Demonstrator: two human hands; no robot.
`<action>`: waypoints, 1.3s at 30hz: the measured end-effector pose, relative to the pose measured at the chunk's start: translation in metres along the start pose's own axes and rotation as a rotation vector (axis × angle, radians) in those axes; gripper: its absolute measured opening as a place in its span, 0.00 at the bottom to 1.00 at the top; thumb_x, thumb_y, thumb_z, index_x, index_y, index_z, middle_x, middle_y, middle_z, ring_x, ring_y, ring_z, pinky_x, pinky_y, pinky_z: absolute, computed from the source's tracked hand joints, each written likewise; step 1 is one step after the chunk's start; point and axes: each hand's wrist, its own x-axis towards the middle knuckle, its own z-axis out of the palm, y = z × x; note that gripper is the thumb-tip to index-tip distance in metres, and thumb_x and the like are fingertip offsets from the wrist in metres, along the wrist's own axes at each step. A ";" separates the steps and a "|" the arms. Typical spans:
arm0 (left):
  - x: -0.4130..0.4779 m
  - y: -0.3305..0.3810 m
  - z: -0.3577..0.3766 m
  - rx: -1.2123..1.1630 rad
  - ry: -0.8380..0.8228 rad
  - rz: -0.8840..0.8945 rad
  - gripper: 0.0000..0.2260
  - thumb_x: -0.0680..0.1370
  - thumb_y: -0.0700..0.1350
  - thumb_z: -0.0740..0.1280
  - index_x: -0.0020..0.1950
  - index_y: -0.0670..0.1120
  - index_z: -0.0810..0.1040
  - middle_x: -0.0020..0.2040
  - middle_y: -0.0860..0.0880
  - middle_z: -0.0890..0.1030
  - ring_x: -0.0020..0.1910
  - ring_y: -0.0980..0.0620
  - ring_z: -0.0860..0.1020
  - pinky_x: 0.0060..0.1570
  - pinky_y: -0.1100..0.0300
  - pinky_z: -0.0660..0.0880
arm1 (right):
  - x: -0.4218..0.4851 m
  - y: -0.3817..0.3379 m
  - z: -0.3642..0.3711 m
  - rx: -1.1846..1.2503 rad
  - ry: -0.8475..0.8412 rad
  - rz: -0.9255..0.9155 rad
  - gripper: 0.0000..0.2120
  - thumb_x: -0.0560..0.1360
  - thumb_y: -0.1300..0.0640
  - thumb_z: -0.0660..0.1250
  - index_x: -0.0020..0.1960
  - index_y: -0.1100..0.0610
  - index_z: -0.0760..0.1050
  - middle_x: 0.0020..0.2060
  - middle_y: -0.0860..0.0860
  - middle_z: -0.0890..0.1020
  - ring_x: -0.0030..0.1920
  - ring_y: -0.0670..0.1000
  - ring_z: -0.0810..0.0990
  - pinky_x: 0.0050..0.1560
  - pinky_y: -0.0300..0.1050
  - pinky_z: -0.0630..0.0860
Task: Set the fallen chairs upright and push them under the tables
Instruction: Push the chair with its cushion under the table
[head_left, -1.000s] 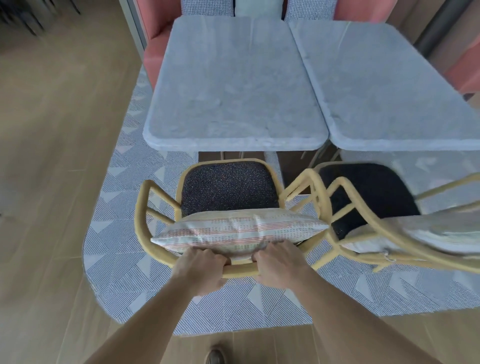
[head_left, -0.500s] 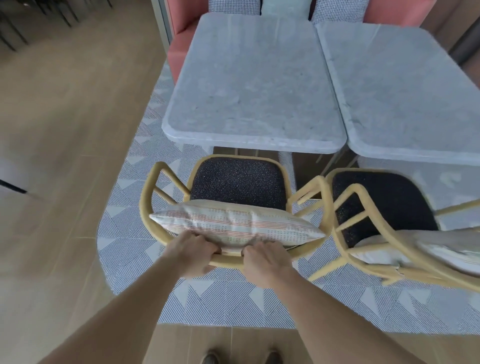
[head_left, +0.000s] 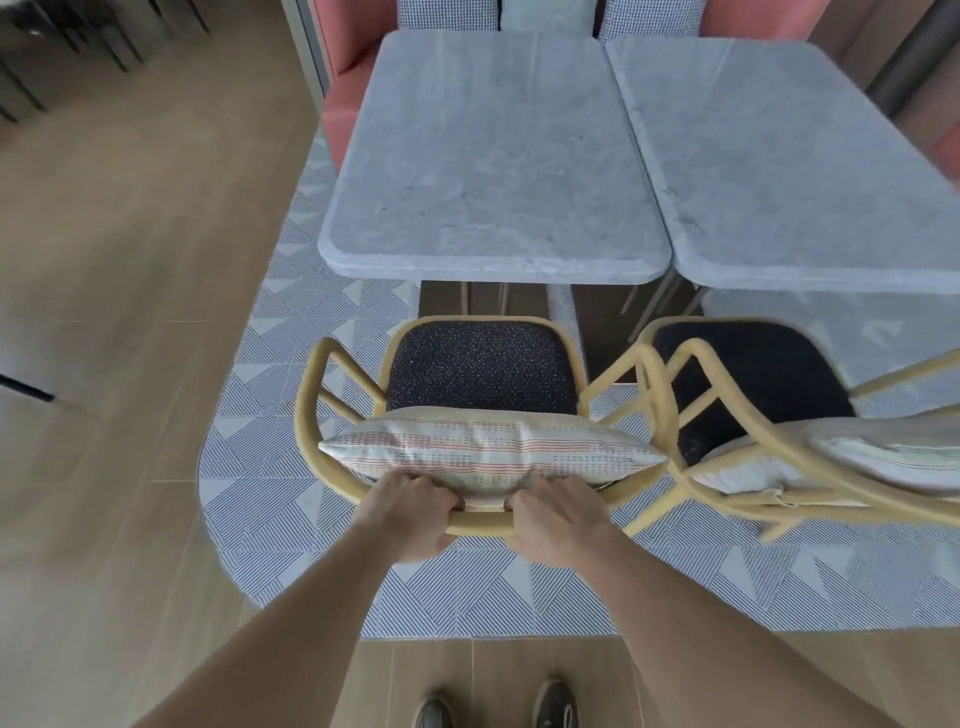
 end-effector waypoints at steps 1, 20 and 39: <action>0.001 0.001 -0.001 -0.009 0.004 -0.001 0.14 0.82 0.56 0.64 0.66 0.58 0.80 0.55 0.57 0.86 0.56 0.51 0.84 0.65 0.49 0.76 | 0.000 0.002 -0.001 -0.008 -0.002 -0.004 0.14 0.80 0.49 0.64 0.60 0.54 0.82 0.54 0.55 0.83 0.45 0.58 0.82 0.45 0.53 0.73; -0.008 0.011 -0.011 -0.167 0.100 -0.045 0.27 0.76 0.76 0.56 0.64 0.61 0.79 0.59 0.61 0.83 0.57 0.53 0.82 0.55 0.51 0.78 | -0.016 0.017 -0.013 0.124 0.018 -0.031 0.27 0.78 0.31 0.64 0.62 0.50 0.83 0.53 0.51 0.86 0.49 0.55 0.85 0.57 0.55 0.81; 0.030 0.315 -0.275 -1.295 0.876 0.215 0.19 0.81 0.61 0.62 0.71 0.58 0.73 0.71 0.51 0.79 0.73 0.55 0.75 0.71 0.55 0.71 | -0.368 0.352 -0.120 1.163 1.045 0.089 0.29 0.78 0.38 0.61 0.74 0.52 0.72 0.71 0.43 0.78 0.73 0.41 0.76 0.68 0.30 0.71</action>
